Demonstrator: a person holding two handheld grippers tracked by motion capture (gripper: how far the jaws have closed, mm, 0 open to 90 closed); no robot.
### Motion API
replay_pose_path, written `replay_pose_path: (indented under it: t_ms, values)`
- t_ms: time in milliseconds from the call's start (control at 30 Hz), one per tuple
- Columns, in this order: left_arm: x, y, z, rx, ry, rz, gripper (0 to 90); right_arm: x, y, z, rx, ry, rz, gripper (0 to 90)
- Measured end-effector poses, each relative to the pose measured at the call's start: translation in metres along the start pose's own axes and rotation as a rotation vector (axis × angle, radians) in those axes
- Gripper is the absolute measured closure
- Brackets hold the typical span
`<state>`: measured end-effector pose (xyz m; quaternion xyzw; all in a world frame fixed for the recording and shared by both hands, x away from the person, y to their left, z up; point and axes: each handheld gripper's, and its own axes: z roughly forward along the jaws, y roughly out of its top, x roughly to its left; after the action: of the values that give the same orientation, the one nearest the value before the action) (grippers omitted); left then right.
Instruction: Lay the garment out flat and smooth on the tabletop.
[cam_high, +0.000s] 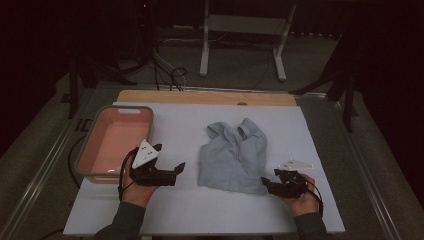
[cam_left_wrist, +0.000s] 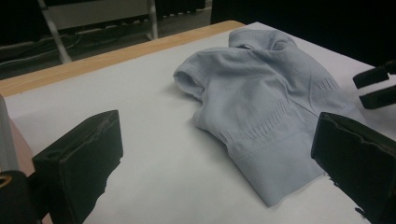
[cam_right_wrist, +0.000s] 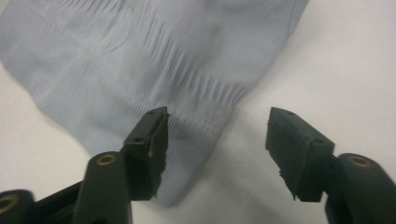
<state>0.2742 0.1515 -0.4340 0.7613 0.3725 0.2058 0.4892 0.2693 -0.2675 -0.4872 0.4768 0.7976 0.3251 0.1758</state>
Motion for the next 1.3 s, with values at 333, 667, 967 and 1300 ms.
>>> replay_pose_path:
  t_ms: [333,667,967,1300]
  values:
    - [0.0,0.001,-0.003,-0.007,0.002,0.003,3.0,0.007,-0.011,0.004,0.063,0.023,-0.035,51.1]
    - [0.0,0.001,-0.003,-0.008,0.002,0.001,3.0,0.012,-0.014,0.014,0.099,0.035,-0.035,57.5]
    - [-0.003,0.001,-0.001,-0.006,0.001,0.002,3.0,0.011,-0.013,0.017,0.107,0.064,0.003,64.2]
    - [-0.005,0.0,0.001,-0.006,-0.005,0.006,2.9,0.017,-0.008,0.014,0.09,0.098,-0.037,83.5]
